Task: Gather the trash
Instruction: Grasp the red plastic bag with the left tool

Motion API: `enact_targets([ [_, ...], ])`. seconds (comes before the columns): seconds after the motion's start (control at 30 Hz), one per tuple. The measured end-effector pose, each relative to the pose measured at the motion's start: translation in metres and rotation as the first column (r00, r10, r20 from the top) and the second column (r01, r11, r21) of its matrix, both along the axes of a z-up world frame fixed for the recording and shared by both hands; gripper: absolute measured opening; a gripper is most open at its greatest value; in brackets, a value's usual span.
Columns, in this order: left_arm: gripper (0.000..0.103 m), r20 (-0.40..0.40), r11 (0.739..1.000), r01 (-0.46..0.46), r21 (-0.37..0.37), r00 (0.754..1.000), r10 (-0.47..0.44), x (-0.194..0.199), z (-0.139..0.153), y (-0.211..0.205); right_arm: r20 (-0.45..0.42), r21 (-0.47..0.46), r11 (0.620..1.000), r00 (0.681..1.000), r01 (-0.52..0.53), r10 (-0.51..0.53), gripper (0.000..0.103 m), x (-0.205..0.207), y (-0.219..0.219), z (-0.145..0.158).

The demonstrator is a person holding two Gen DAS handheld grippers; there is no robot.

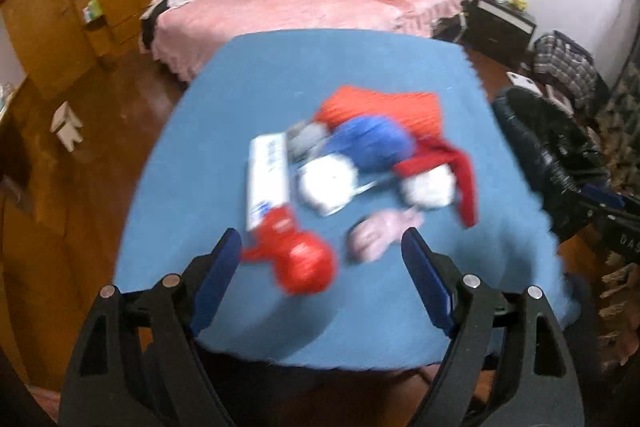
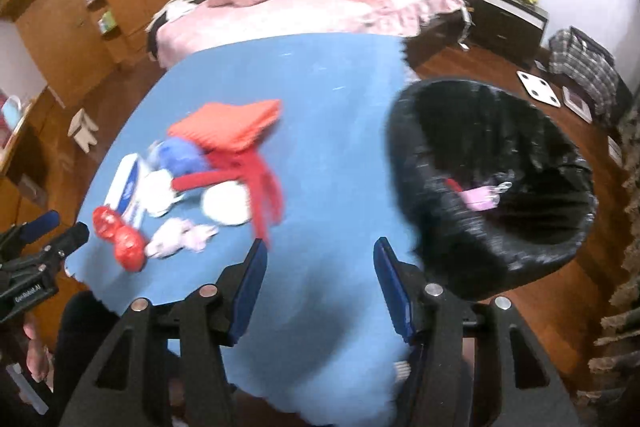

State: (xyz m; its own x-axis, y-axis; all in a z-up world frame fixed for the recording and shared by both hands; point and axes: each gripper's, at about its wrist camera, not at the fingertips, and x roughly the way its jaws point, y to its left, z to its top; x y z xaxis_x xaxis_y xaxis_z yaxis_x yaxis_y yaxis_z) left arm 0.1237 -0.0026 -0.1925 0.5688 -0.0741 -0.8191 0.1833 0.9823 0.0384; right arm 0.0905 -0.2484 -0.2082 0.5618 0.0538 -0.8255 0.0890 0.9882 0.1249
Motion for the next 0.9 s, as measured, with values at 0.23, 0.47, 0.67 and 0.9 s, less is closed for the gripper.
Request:
enact_targets([
  [0.23, 0.080, -0.037, 0.998, -0.034, -0.046, 0.999, 0.033, -0.007, -0.026, 0.044, -0.004, -0.039, 0.999, 1.000, -0.023, 0.023, 0.055, 0.001, 0.056, -0.020],
  [0.47, 0.080, -0.082, 0.998, -0.019, -0.066, 0.997, 0.013, 0.001, -0.057, 0.045, -0.024, -0.047, 0.999, 1.000, -0.011, 0.010, 0.055, 0.005, 0.074, -0.038],
  [0.67, 0.079, -0.112, 0.998, 0.000, -0.057, 0.994, -0.006, 0.012, -0.079, 0.035, -0.033, -0.062, 0.998, 0.999, -0.001, -0.001, 0.055, 0.009, 0.078, -0.048],
  [0.9, 0.060, -0.137, 0.996, 0.031, -0.085, 0.990, -0.043, 0.025, -0.093, 0.034, -0.053, -0.057, 0.998, 0.999, -0.005, 0.002, 0.055, 0.016, 0.080, -0.057],
])
